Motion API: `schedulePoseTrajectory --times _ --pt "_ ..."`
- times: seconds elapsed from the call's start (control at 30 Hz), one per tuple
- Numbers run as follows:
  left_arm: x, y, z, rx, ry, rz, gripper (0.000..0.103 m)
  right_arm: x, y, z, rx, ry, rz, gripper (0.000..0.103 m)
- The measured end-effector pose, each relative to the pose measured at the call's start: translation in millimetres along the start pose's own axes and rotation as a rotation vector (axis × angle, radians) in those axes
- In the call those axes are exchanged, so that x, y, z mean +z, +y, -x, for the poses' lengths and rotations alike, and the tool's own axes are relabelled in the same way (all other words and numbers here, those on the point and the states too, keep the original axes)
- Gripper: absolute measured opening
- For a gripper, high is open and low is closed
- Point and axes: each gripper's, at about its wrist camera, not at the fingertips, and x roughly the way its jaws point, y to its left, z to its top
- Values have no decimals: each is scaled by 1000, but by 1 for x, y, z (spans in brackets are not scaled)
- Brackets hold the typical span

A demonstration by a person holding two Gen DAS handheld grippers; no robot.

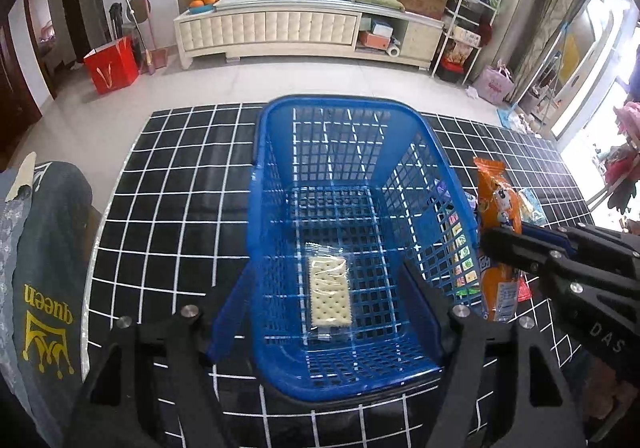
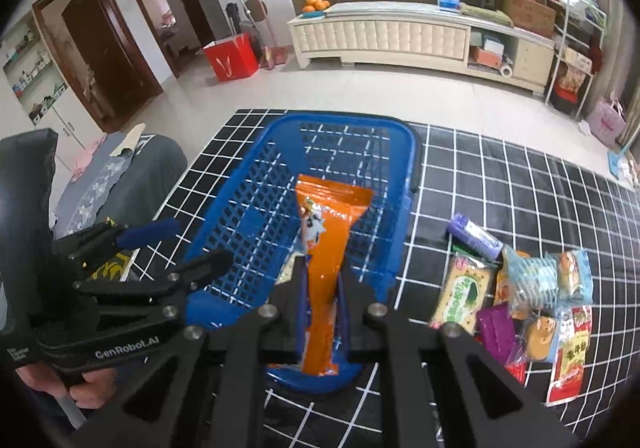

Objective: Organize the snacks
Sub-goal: 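Carry the cracker pack into the blue basket and open the left gripper, then lower the orange stick snack into the blue basket and open the right gripper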

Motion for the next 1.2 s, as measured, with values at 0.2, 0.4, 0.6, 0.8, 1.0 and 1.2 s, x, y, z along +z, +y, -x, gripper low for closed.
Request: schedulePoseTrajectory --times 0.2,0.4,0.6,0.8,1.0,1.2 --pt "0 22 0 6 -1 27 70 3 11 -21 -36 59 0 17" --pt "-3 34 -5 -7 1 36 70 1 18 -48 -74 142 -11 17" --pt "-6 39 -12 -9 3 35 70 -6 16 -65 -128 200 -22 17" --pt "-7 36 -11 -23 2 33 70 -9 14 -62 -135 202 -40 19" --pt "-9 27 0 -19 -12 11 70 -11 10 -37 -118 149 -72 65" --pt "-12 9 19 -21 -34 -9 70 -15 5 2 -143 76 -65 71"
